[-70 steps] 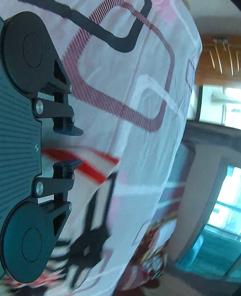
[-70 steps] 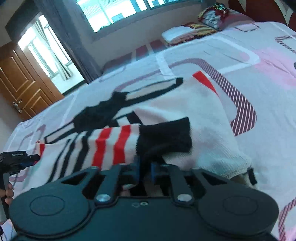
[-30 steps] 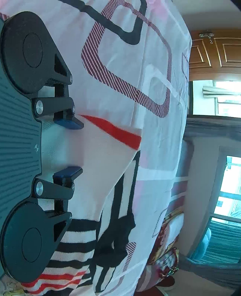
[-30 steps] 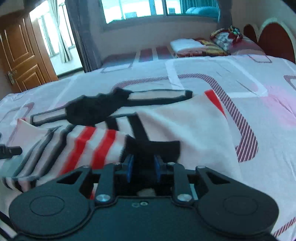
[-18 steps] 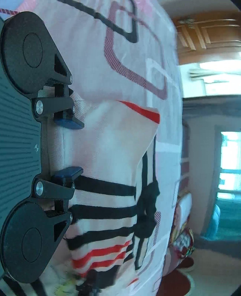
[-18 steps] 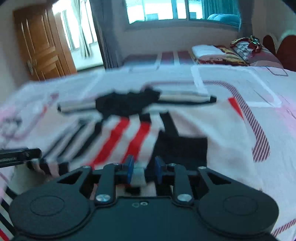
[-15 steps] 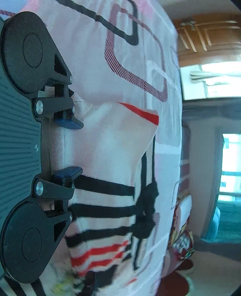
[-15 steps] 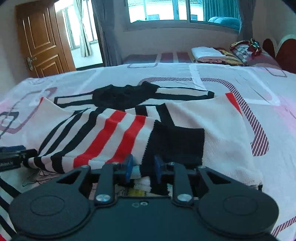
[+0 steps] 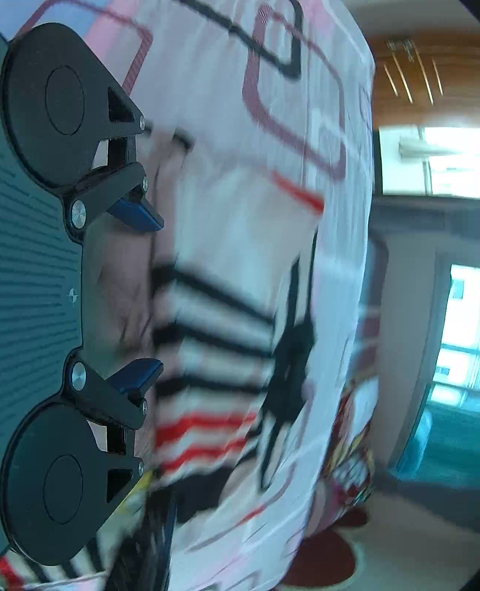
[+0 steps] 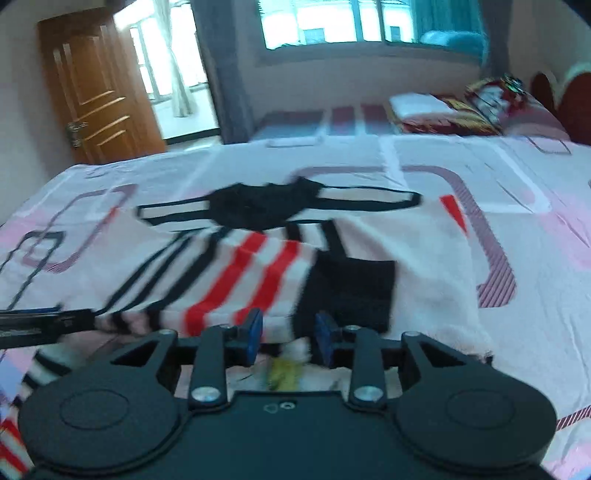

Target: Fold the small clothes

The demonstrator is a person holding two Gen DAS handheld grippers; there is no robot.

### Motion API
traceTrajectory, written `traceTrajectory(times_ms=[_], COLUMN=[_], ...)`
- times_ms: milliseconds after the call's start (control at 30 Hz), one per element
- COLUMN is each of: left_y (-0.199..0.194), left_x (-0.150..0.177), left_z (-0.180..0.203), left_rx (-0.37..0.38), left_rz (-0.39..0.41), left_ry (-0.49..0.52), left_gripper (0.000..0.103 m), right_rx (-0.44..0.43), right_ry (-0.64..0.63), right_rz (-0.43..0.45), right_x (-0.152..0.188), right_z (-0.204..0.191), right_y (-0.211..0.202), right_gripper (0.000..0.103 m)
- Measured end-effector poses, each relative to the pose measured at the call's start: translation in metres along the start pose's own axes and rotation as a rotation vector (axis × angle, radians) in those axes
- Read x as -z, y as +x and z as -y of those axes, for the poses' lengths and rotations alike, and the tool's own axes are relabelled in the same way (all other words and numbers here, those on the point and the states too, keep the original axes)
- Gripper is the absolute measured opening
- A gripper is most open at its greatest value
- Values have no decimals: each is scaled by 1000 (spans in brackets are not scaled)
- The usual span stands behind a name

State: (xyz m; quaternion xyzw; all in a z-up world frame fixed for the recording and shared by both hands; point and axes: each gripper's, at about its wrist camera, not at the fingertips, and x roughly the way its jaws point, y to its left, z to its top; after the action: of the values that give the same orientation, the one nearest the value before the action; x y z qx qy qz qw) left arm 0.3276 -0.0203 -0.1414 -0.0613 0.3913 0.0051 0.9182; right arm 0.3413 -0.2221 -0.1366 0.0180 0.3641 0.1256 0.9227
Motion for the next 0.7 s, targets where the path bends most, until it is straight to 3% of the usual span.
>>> traceTrajectory(times_ms=[67,167,233,267,367,467,567,633,700], left_y=[3,15,3,-5,-27,-44,-54,-62,-71], left_x=[7,23,37,44,68,84,85,80,80], left_z=[20,26,16,7,-34,-52,-46,-45,-28], left_rx=[21,-25,-62,-79,-163,-183,-220,-167,-111], left_rz=[-19,-72,-37,-37,-52,-45,-69,-67,-35], left_ry=[39,71,92,88,-8,-24,-12,-43,8], left_gripper=[75,75,75,76,96,96,96,96,96], right_rx=[-48,-57,-41,-20,53,99,148,141,86], right_ry=[-35,-120,-158,-177,-216,-181,-174,-131,-98], right_rz=[-32,-68,-113,-127,-90,-68,-70,-70,-48], right_x=[9,23,34,41,57,69,71,69,69], right_z=[-13,-31,-30,-23,3,44,55,52,41], right_y=[0,4,9,8,-13,-32,-42,-47,-55], right_gripper=[29,22,23,23,23,23,23,27,27])
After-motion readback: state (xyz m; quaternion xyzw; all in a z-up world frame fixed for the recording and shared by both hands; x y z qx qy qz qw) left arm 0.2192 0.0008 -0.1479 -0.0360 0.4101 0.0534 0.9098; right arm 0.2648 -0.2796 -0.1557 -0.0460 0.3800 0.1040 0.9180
